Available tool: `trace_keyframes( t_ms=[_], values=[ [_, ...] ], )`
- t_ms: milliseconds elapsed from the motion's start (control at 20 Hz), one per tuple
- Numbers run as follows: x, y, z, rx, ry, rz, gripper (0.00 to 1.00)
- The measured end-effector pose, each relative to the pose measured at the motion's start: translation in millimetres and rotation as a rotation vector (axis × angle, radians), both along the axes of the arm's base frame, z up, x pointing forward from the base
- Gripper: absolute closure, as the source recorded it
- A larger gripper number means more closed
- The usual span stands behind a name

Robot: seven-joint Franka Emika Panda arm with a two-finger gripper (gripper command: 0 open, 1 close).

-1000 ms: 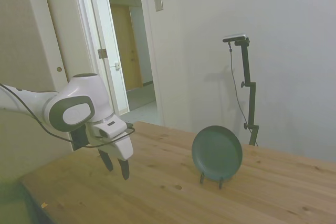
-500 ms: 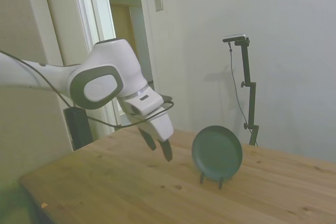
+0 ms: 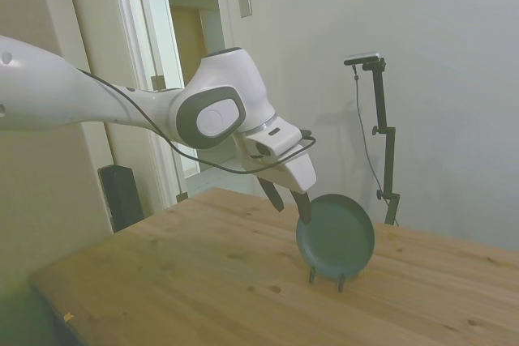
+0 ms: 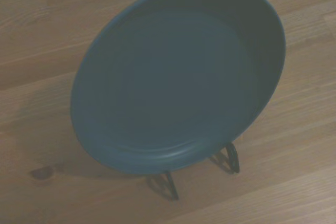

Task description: Unload the plate

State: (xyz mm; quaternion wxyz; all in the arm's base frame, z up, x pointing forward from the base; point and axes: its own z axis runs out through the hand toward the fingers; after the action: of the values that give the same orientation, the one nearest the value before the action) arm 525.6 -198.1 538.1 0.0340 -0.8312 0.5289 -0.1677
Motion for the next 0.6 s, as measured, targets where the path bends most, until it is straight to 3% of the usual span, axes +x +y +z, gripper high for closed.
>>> trace_keyframes(
  t_ms=[350, 600],
  values=[
    [45.9, -13.2, 14.9, -0.028, -0.125, -0.114, 0.00],
    [73.3, -13.0, 6.8, -0.081, -0.145, -0.172, 0.00]
  ],
)
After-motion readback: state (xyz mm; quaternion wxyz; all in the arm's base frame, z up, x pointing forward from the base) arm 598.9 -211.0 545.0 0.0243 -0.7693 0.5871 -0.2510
